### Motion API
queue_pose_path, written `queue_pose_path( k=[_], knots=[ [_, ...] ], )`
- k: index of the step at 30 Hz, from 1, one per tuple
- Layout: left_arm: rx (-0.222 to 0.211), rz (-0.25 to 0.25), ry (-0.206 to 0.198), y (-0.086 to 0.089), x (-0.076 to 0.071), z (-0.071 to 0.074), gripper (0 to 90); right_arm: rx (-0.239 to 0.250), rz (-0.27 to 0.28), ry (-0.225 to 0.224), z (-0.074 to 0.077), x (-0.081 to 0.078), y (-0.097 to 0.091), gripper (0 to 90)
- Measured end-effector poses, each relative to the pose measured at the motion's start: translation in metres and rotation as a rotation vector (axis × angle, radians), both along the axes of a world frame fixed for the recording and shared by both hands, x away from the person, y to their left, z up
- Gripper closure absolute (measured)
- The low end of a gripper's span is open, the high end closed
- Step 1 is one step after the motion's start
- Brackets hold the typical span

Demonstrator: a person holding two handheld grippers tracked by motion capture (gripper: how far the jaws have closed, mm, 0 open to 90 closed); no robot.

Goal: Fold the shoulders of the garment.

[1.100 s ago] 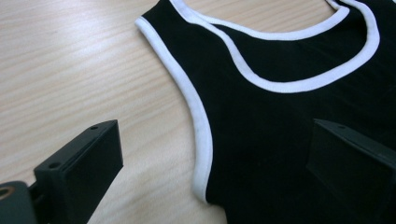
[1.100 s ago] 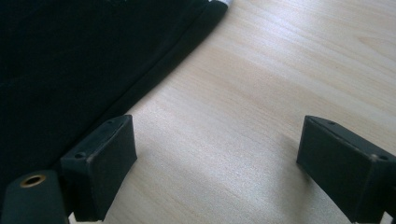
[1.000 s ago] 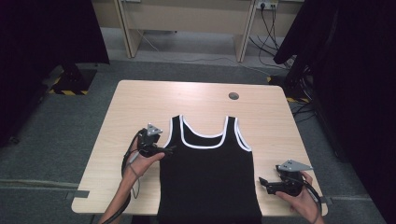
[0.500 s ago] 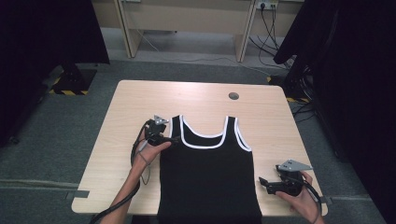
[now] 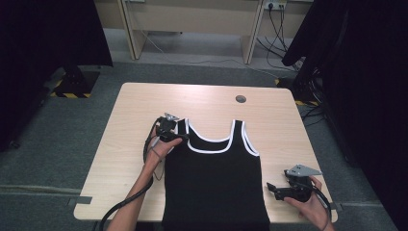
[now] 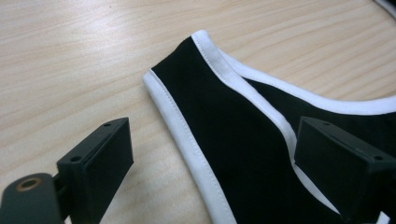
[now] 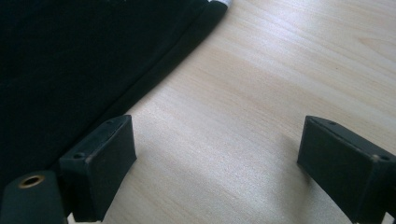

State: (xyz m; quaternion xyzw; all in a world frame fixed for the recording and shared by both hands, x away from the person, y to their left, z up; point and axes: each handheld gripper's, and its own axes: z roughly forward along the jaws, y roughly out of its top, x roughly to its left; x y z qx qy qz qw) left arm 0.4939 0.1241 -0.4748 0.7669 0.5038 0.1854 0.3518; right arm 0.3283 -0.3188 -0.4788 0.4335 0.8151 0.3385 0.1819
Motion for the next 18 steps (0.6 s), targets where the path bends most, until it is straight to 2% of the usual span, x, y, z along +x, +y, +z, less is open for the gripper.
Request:
queue_pose_path(
  k=[6, 8, 12, 13, 18],
  knots=[
    [0.006, 0.017, 0.008, -0.002, 0.01, -0.004, 14.6, 0.002, -0.001, 0.001, 0.0, 0.0, 0.0, 11.7],
    [0.013, 0.024, -0.003, -0.004, 0.012, -0.005, 15.3, 0.002, -0.001, 0.003, 0.0, 0.001, 0.0, 11.6],
    [0.042, 0.007, -0.024, -0.012, 0.015, -0.006, 17.4, 0.003, -0.001, 0.004, 0.0, 0.001, 0.0, 11.6],
    [0.041, 0.0, -0.032, -0.014, 0.015, -0.005, 20.6, 0.003, -0.001, 0.004, 0.0, 0.001, 0.0, 11.6],
    [0.021, -0.032, -0.071, -0.019, 0.01, -0.006, 47.9, 0.002, -0.001, 0.004, 0.0, 0.001, 0.0, 11.6]
  ],
)
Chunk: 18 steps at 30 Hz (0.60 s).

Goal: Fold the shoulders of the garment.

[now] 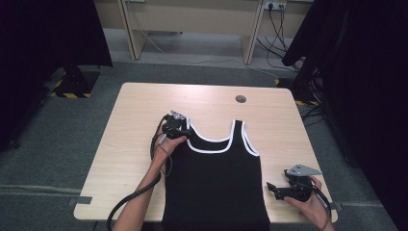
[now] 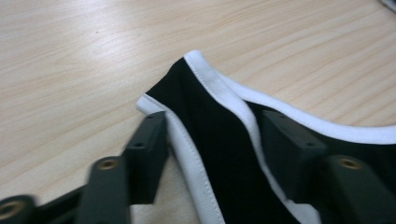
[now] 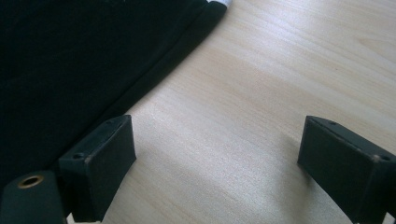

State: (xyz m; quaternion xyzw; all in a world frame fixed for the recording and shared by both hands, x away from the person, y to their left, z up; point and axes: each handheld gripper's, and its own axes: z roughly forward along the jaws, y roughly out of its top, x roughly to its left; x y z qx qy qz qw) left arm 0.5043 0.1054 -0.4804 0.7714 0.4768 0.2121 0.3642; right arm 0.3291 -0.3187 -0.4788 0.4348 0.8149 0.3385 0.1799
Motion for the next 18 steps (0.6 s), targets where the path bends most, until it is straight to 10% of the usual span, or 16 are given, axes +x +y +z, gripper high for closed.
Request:
queue_pose_path(
  k=[6, 18],
  knots=[
    [0.001, -0.025, -0.002, -0.006, -0.005, 0.001, 75.2, 0.0, 0.0, 0.0, 0.0, 0.0, 0.0, 11.6],
    [-0.028, -0.075, -0.047, -0.012, -0.018, 0.027, 81.3, -0.002, 0.001, -0.002, 0.0, 0.001, -0.001, 11.6]
  ],
)
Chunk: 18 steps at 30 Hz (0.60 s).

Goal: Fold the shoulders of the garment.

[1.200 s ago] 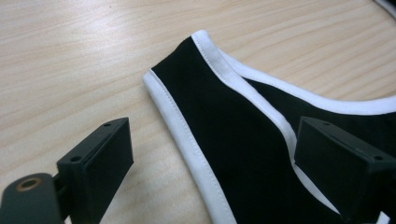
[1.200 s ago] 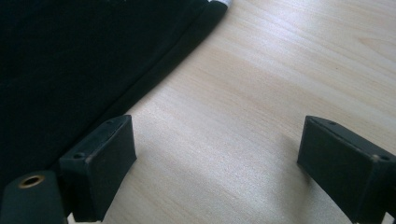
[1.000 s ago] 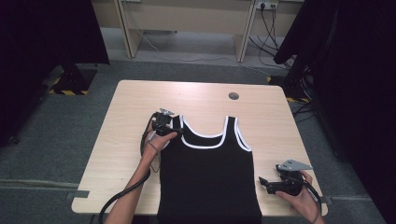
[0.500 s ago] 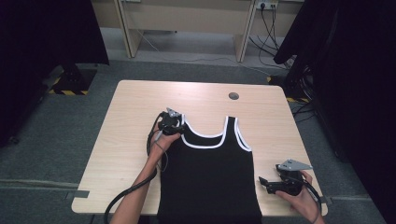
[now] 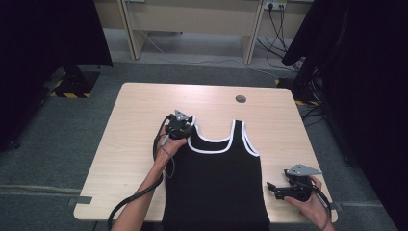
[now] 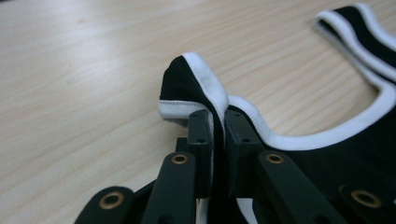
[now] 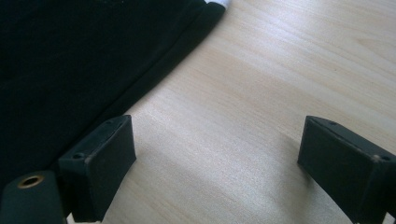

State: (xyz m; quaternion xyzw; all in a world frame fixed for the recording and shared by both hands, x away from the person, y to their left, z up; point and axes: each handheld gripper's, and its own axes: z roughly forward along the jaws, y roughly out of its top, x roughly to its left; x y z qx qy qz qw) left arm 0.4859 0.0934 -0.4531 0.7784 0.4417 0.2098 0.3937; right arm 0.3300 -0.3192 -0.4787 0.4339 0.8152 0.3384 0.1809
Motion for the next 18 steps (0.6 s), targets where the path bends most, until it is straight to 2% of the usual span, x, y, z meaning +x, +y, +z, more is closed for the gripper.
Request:
queue_pose_path(
  k=[4, 8, 12, 18],
  knots=[
    [-0.025, -0.027, -0.027, -0.003, -0.014, 0.014, 81.3, 0.0, 0.0, 0.0, 0.0, 0.0, 0.0, 11.6],
    [-0.04, -0.049, -0.042, -0.004, -0.034, 0.024, 81.3, 0.0, 0.0, 0.0, 0.0, 0.0, 0.0, 11.6],
    [-0.044, -0.055, -0.063, -0.001, -0.055, 0.027, 81.2, 0.0, -0.001, 0.0, 0.0, 0.0, 0.0, 11.6],
    [-0.047, -0.095, -0.079, -0.001, -0.089, 0.024, 80.6, -0.001, -0.001, 0.0, 0.0, 0.0, 0.0, 11.6]
  ],
)
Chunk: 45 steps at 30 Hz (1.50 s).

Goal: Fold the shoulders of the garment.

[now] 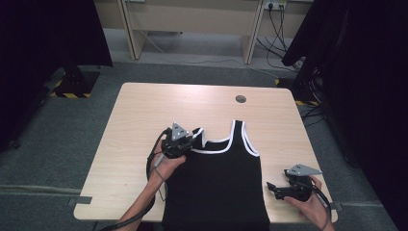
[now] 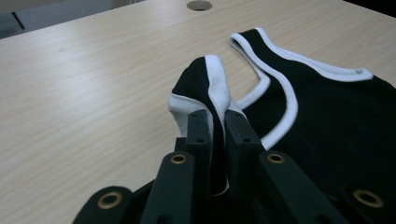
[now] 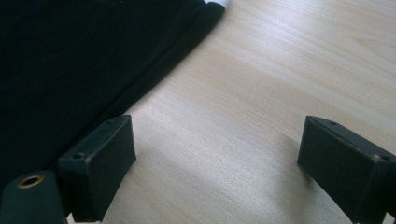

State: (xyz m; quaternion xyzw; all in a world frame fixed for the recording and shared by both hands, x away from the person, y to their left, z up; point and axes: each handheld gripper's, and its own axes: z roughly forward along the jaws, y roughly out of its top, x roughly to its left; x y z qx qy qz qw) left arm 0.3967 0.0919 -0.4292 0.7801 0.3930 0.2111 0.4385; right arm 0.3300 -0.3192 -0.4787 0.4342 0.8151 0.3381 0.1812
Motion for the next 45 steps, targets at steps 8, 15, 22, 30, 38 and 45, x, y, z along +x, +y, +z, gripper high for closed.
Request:
queue_pose_path(
  k=[8, 15, 22, 30, 38, 45],
  knots=[
    [-0.027, -0.054, 0.031, -0.001, -0.032, -0.011, 74.3, 0.0, -0.001, 0.0, 0.0, 0.0, 0.0, 11.6],
    [-0.093, -0.091, 0.021, -0.007, -0.042, 0.003, 55.3, 0.0, -0.001, 0.0, 0.0, 0.0, 0.0, 11.6],
    [-0.048, -0.142, 0.028, -0.03, -0.042, 0.0, 50.0, 0.0, -0.002, 0.0, 0.0, 0.0, 0.0, 11.6],
    [0.05, -0.167, 0.087, -0.032, -0.046, -0.028, 61.6, 0.0, -0.002, -0.001, 0.0, 0.0, 0.0, 11.6],
    [0.041, -0.172, 0.134, -0.01, -0.068, -0.048, 67.7, -0.001, -0.002, 0.0, 0.0, 0.0, 0.0, 11.6],
    [-0.046, -0.092, 0.088, 0.011, -0.07, -0.032, 41.8, -0.001, -0.005, 0.0, 0.0, 0.0, 0.0, 11.6]
  ],
)
